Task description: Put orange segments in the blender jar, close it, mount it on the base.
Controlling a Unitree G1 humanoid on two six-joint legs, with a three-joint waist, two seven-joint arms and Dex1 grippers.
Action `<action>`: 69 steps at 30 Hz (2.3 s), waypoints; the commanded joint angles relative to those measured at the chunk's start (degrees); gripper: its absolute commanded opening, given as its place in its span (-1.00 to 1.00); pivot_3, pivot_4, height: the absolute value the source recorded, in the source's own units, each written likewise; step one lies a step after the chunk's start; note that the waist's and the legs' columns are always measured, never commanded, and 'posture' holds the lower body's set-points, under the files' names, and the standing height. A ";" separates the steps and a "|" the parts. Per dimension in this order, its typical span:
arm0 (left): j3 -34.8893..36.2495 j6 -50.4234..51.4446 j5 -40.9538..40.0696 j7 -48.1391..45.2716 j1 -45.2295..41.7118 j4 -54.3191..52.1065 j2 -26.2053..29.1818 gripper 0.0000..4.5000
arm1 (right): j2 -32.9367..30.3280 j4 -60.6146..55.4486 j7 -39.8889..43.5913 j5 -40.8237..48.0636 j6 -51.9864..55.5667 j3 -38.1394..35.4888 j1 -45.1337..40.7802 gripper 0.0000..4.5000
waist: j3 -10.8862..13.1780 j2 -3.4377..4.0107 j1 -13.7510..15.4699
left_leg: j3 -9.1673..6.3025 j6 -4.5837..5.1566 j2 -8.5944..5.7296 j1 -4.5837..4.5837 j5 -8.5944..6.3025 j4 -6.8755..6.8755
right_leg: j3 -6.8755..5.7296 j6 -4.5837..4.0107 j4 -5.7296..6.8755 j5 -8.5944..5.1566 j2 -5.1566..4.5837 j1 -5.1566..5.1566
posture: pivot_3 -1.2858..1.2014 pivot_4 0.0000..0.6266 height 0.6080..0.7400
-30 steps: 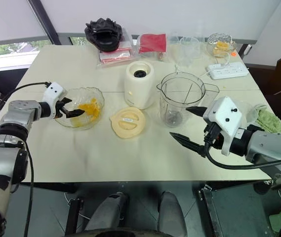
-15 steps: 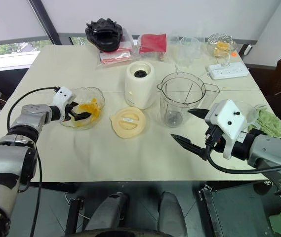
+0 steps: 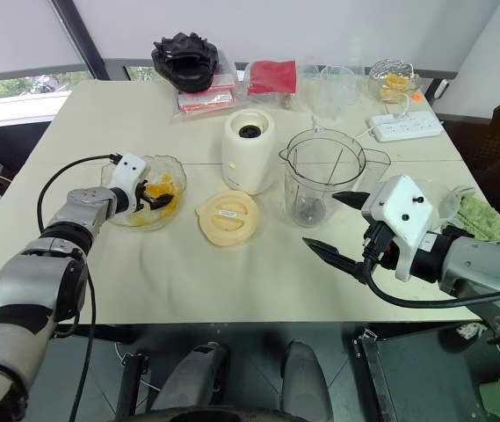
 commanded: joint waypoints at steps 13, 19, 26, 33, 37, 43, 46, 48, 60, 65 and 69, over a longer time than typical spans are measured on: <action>1.99 3.65 1.37 3.33 -0.08 0.53 -1.63 0.40 | -1.54 -1.40 -1.30 -0.08 -0.30 -1.51 -0.85 1.00 | -0.01 -0.01 0.00 | 0.00 0.00 -0.01 0.03 0.00 0.03 | 0.00 0.01 0.02 0.01 0.00 0.05 | 0.03 -0.52 1.00; 2.91 3.89 0.98 3.53 0.05 0.48 -1.94 0.17 | -1.84 -1.33 -1.63 -0.14 -0.26 -1.09 -1.21 1.00 | -0.01 -0.01 -0.01 | -0.01 0.00 -0.01 0.04 0.00 0.03 | 0.00 0.02 0.03 0.01 0.00 0.05 | 0.03 -0.52 1.00; 3.34 3.06 0.84 3.39 0.72 0.26 -1.65 0.17 | -2.03 -0.93 -1.57 -0.38 -0.47 -0.30 -1.74 1.00 | -0.02 -0.02 -0.01 | 0.00 0.00 -0.01 0.04 0.00 0.04 | 0.00 0.01 0.03 0.01 0.00 0.06 | 0.03 -0.52 1.00; 4.64 1.97 0.49 6.62 1.02 0.18 -1.78 -0.99 | -2.39 -0.01 -0.85 -0.90 -0.68 0.27 -2.56 1.00 | -0.02 -0.02 -0.04 | -0.01 0.00 -0.01 0.06 0.00 0.04 | 0.00 0.02 0.05 0.02 0.00 0.06 | 0.03 -0.52 1.00; 5.28 1.80 0.36 6.47 1.23 0.12 -1.99 -0.99 | -2.53 0.31 -0.56 -1.18 -0.72 0.49 -2.89 1.00 | -0.03 -0.02 -0.01 | -0.01 0.00 -0.01 0.06 0.00 0.06 | 0.00 0.02 0.05 0.02 0.00 0.07 | 0.03 -0.52 1.00; 6.81 -2.66 -1.32 4.71 2.48 -1.30 -1.57 -0.99 | -2.71 0.92 -0.23 -1.48 -0.64 1.17 -3.93 1.00 | -0.03 -0.01 -0.04 | -0.01 0.00 -0.01 0.07 0.00 0.05 | 0.00 0.01 0.06 0.02 0.00 0.07 | 0.03 -0.52 1.00; 9.65 -7.42 -4.22 3.36 2.56 -3.46 -1.26 -0.99 | -2.71 1.30 0.18 -1.78 -0.68 1.56 -4.22 1.00 | -0.03 -0.02 0.02 | -0.01 0.00 -0.01 0.07 0.00 0.06 | 0.00 0.01 0.05 0.02 0.00 0.07 | 0.03 -0.52 1.00; 12.56 -9.85 -7.54 2.46 2.98 -6.21 -0.95 -0.99 | -2.77 1.63 0.57 -1.83 -0.66 2.02 -4.56 1.00 | -0.02 -0.04 0.02 | -0.03 -0.01 -0.01 0.06 0.00 0.05 | 0.00 0.01 0.05 0.02 0.00 0.07 | 0.03 -0.52 1.00; 16.46 -2.36 -17.64 6.32 20.18 -47.42 -4.19 -0.99 | -3.37 5.35 4.22 -3.24 -1.56 5.69 -8.16 1.00 | -0.03 -0.02 -0.35 | -0.05 -0.01 0.00 0.06 0.00 0.06 | 0.01 -0.01 0.06 0.03 -0.02 0.06 | 0.03 -0.52 1.00; 15.85 4.84 -19.90 9.63 26.72 -63.24 -5.90 -0.99 | -3.04 6.32 5.13 -4.09 -1.90 7.08 -9.50 1.00 | -0.03 -0.02 0.06 | -0.05 -0.02 0.01 0.05 0.01 0.07 | 0.02 -0.03 0.05 0.04 -0.01 0.05 | 0.03 -0.52 1.00; 15.05 7.30 -20.06 11.26 29.79 -70.22 -6.53 -0.99 | -2.81 6.56 5.44 -4.46 -2.12 7.57 -9.78 1.00 | -0.03 -0.02 0.12 | -0.04 -0.02 0.00 0.06 0.01 0.08 | 0.03 -0.03 0.03 0.04 -0.01 0.08 | 0.03 -0.52 1.00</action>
